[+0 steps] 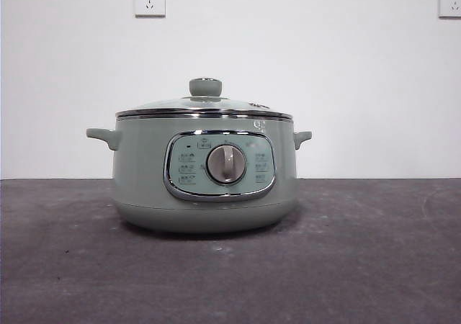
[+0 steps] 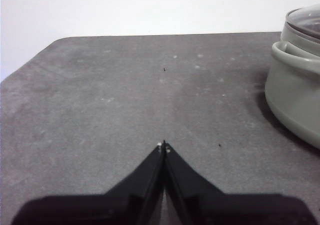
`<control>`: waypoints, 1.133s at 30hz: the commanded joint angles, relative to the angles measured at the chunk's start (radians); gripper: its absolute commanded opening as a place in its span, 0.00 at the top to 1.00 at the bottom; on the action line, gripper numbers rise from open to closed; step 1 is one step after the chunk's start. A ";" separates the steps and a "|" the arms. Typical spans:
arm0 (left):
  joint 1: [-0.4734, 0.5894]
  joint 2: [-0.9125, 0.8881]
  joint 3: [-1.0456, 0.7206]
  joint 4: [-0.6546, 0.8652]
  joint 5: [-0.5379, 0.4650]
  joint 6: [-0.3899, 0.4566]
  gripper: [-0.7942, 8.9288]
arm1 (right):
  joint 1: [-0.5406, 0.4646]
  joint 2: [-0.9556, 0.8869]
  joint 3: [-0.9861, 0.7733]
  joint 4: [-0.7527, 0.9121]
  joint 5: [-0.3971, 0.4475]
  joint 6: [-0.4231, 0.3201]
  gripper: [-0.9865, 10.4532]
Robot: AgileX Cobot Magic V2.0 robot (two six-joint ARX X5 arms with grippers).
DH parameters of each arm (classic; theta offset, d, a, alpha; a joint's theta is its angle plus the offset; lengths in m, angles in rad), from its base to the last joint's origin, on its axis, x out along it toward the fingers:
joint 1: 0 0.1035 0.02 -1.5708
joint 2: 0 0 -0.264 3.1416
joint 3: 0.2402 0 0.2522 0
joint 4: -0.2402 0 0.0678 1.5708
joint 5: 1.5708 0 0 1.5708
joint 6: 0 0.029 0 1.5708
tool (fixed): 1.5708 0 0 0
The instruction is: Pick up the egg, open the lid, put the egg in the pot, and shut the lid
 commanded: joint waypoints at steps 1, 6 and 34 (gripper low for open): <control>0.000 -0.004 -0.014 -0.003 0.002 -0.023 0.92 | 0.001 -0.002 0.000 -0.016 0.003 0.008 0.91; 0.000 -0.004 -0.014 -0.001 -0.002 -0.026 0.92 | 0.001 -0.002 0.000 -0.016 0.003 0.008 0.91; 0.000 -0.004 -0.014 -0.001 -0.002 -0.026 0.92 | -0.154 -0.071 -0.010 0.106 -0.035 -0.167 0.91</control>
